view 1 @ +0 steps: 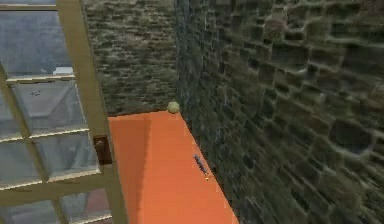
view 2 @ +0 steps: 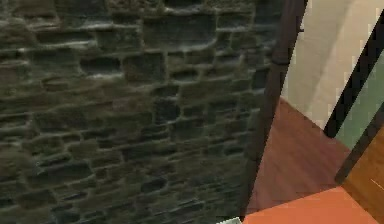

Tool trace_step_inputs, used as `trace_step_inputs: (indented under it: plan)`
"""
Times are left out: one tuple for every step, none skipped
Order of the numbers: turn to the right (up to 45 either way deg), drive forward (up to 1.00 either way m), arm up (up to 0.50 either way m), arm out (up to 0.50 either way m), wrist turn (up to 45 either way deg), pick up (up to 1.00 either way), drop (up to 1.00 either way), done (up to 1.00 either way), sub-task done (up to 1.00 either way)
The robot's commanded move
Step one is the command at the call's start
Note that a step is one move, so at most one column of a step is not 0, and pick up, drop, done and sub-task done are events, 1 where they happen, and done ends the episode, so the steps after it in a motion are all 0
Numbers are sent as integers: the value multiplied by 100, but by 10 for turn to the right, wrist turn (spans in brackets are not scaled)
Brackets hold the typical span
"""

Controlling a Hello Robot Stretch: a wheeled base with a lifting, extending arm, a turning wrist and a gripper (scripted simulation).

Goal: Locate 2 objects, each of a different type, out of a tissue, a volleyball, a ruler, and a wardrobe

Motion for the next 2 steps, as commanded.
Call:
trace_step_inputs:
  plan:
    - [0,60,0,0,0,0,0,0,0]
    - [-150,0,0,0,0,0,0,0,0]
